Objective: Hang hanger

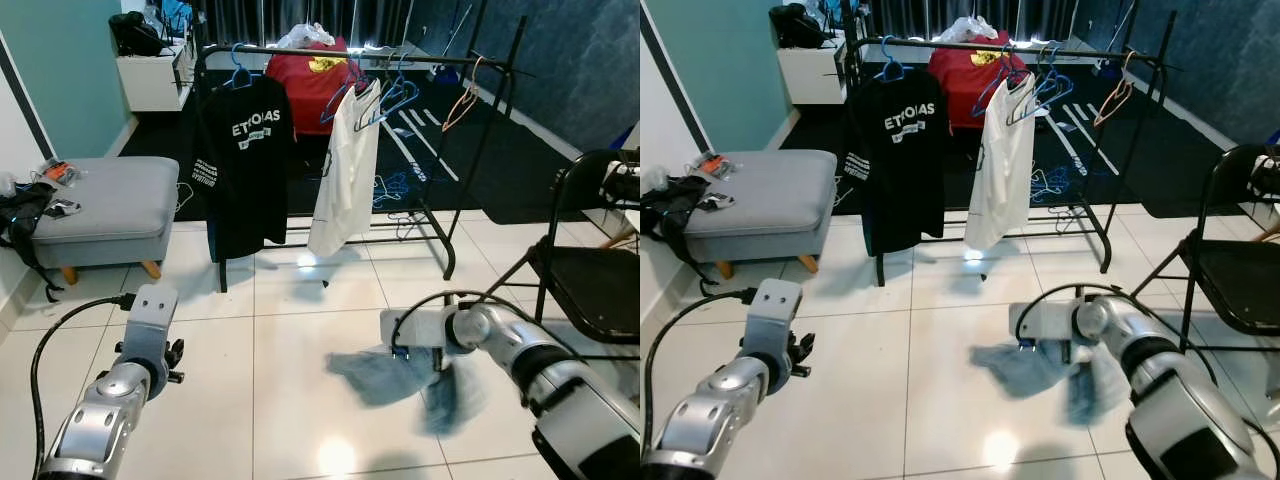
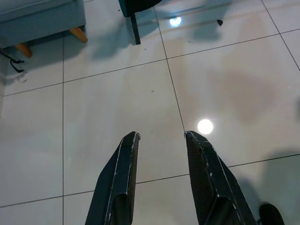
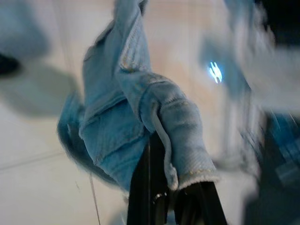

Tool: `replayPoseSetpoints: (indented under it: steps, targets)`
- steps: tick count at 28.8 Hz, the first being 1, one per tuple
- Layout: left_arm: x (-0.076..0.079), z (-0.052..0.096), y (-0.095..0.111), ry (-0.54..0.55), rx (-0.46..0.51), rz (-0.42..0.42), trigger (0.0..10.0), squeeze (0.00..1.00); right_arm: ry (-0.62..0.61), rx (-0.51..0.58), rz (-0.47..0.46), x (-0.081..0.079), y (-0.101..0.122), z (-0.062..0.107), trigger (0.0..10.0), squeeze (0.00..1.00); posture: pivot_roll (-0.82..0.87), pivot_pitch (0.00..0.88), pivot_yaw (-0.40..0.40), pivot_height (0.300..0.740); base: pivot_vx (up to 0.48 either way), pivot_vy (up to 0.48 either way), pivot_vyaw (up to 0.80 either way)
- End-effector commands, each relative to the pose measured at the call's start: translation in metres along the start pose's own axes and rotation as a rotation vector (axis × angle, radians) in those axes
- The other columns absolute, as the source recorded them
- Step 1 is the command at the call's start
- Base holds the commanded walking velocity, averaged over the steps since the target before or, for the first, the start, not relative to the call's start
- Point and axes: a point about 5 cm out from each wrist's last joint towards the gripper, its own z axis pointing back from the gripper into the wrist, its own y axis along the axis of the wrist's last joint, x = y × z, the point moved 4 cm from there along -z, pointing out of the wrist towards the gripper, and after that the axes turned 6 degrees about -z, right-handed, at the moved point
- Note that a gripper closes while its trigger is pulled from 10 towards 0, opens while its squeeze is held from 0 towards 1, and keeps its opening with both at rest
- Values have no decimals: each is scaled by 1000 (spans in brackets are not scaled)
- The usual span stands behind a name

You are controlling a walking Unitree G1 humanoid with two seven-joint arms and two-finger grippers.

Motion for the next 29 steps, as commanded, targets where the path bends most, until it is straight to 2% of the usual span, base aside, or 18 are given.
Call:
replayPoseSetpoints:
  steps: [1,4,5,6,7,8,9,14,20,21,22,23,24,25,26,27,28,29]
  targets:
    - [6,0,-2,-16,-10,-12,10000,0,117,179,63,-20,30,-7,0,0,38,15,-50,740,0,0,0]
    - [6,0,-2,-17,-10,-12,10000,0,132,193,71,-23,32,-7,0,0,38,15,-50,740,0,0,0]
    - [7,0,0,-21,-4,-28,10000,0,341,169,275,-69,17,-8,0,0,47,12,-53,740,0,0,0]
    - [7,0,0,-21,-4,-28,10000,0,341,169,275,-69,17,-8,0,0,47,12,-53,740,0,0,0]
    - [7,-1,1,-25,0,-39,10000,0,518,164,417,-107,3,-3,0,0,52,12,-60,740,0,0,0]
    - [5,-1,2,-21,1,-46,10000,0,632,163,493,-131,-8,3,0,0,50,10,-56,740,0,0,0]
    - [3,-1,1,-17,1,-49,10000,0,681,157,521,-143,-15,6,0,0,46,8,-48,740,0,0,0]
    - [3,0,-2,-20,-6,-53,10000,0,653,108,510,-141,-23,4,0,0,47,4,-45,740,0,0,0]
    - [5,-2,1,-25,-2,-54,10000,0,524,24,457,-121,-23,-8,0,0,51,1,-41,740,0,0,0]
    - [5,-2,2,-26,1,-55,10000,0,447,8,364,-110,-21,-13,0,0,52,2,-44,740,0,0,0]
    - [5,-2,3,-22,2,-52,10000,0,272,21,123,-86,-14,-20,0,0,57,3,-51,740,0,0,0]
    - [4,-2,3,-20,3,-51,10000,0,167,40,-55,-72,-11,-22,0,0,57,3,-51,740,0,0,0]
    - [3,-2,3,-16,3,-48,10000,0,10,87,-327,-49,-9,-23,0,0,58,4,-52,740,0,0,0]
    - [3,-2,3,-16,3,-48,10000,0,10,87,-327,-49,-9,-23,0,0,58,4,-52,740,0,0,0]
    - [3,-2,2,-13,1,-41,10000,0,-188,181,-685,-20,-9,-19,0,0,58,4,-52,740,0,0,0]
    - [3,-2,2,-13,1,-41,10000,0,-188,181,-685,-20,-9,-19,0,0,58,4,-52,740,0,0,0]
    - [2,-1,2,-11,0,-36,10000,0,-292,245,-914,-6,-11,-16,0,0,60,7,-53,740,0,0,0]
    - [2,-1,2,-11,0,-36,10000,0,-292,245,-914,-6,-11,-16,0,0,60,7,-53,740,0,0,0]
